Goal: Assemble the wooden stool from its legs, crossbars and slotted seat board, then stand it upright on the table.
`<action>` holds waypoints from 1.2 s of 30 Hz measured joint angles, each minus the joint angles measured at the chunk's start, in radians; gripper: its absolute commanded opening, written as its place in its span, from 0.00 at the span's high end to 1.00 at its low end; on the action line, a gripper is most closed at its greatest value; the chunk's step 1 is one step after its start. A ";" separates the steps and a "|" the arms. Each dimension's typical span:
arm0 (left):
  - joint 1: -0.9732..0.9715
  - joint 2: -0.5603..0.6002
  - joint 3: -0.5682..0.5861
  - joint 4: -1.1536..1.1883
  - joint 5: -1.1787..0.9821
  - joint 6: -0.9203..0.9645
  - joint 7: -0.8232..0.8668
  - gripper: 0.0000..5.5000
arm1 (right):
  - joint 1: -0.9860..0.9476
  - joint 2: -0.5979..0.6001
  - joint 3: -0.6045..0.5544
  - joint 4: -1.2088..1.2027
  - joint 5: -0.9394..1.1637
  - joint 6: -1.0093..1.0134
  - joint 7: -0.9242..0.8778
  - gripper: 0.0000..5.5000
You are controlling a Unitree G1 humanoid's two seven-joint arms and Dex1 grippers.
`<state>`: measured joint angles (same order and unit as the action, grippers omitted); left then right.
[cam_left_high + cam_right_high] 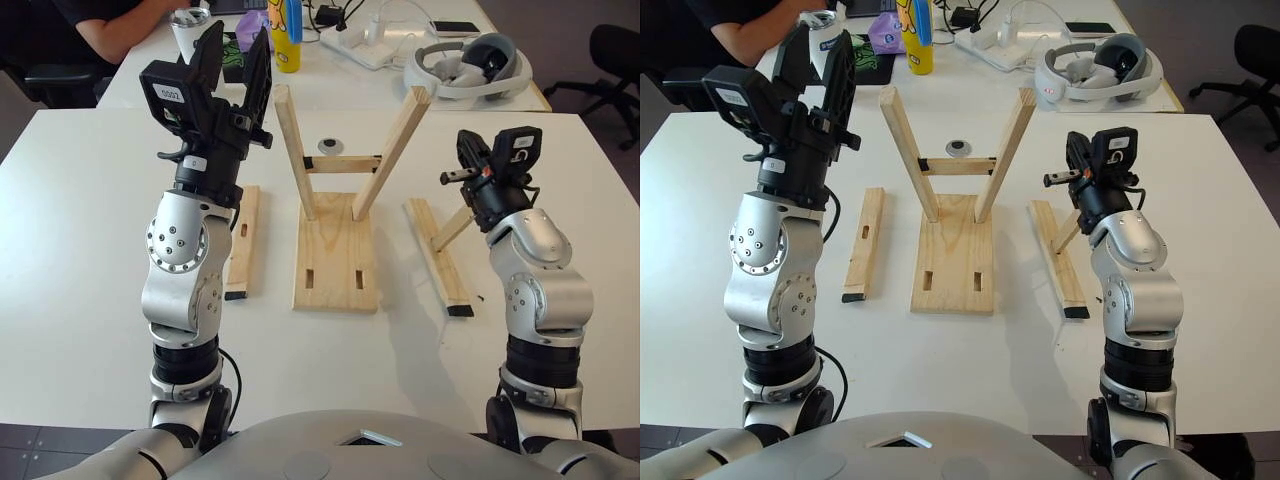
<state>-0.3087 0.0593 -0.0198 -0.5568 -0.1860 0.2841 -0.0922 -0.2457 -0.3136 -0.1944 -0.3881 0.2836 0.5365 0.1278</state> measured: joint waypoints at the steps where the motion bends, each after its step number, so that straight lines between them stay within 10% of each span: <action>1: 0.000 0.000 0.000 0.000 0.000 -0.001 0.000 0.58 | -0.026 -0.004 -0.025 0.004 -0.004 -0.021 -0.011 1.00; 10: 0.053 -0.004 0.003 -0.041 0.033 -0.006 0.037 0.58 | 0.178 -0.281 -0.092 0.204 -0.108 0.034 0.181 1.00; 17: 0.148 -0.017 0.005 -0.130 0.072 0.001 0.097 0.58 | 0.366 -0.499 -0.026 0.022 0.032 0.367 0.476 0.81; 36: 0.181 -0.021 -0.007 -0.177 0.087 0.059 0.119 0.58 | 0.134 -0.436 -0.026 -0.093 0.226 0.937 0.413 0.26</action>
<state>-0.1279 0.0381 -0.0272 -0.7337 -0.0990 0.3427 0.0264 -0.1113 -0.7497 -0.2207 -0.4815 0.5097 1.4732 0.5412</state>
